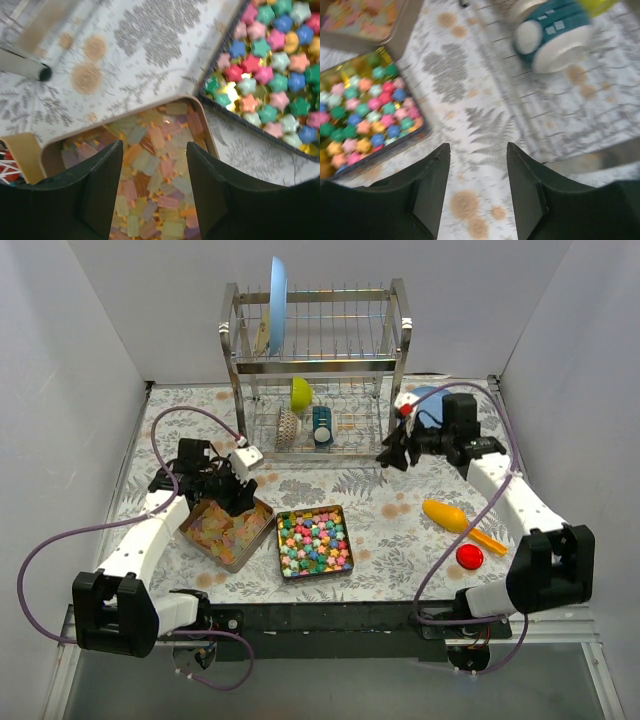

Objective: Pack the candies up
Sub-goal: Adjust the distractor at the center of the board, then adjust the storage box at the center of the board.

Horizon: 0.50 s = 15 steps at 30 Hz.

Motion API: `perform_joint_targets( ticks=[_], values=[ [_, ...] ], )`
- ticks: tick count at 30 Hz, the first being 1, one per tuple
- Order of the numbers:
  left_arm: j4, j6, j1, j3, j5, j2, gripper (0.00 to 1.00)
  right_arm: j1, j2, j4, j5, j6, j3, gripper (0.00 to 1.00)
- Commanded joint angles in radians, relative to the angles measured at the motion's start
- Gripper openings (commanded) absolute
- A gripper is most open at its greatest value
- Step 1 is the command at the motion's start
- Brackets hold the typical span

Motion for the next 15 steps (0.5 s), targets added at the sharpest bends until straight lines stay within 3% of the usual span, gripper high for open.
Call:
perform_joint_targets(
  ticks=[1,3,7,15],
  values=[
    [-0.225,0.138,-0.077,-0.024,-0.056,-0.032,0.49,0.135,-0.125,-0.089,0.013,-0.135,-0.185,0.57],
    [-0.236,0.161,-0.141,-0.048,-0.078,-0.038,0.43,0.185,-0.172,-0.049,0.037,-0.131,-0.277,0.56],
    [-0.148,0.158,-0.147,-0.115,-0.077,-0.024,0.24,0.303,-0.183,0.031,0.028,-0.086,-0.313,0.52],
    [0.073,0.092,-0.147,-0.19,-0.04,0.022,0.13,0.443,-0.013,0.198,0.138,0.063,-0.183,0.26]
  ],
)
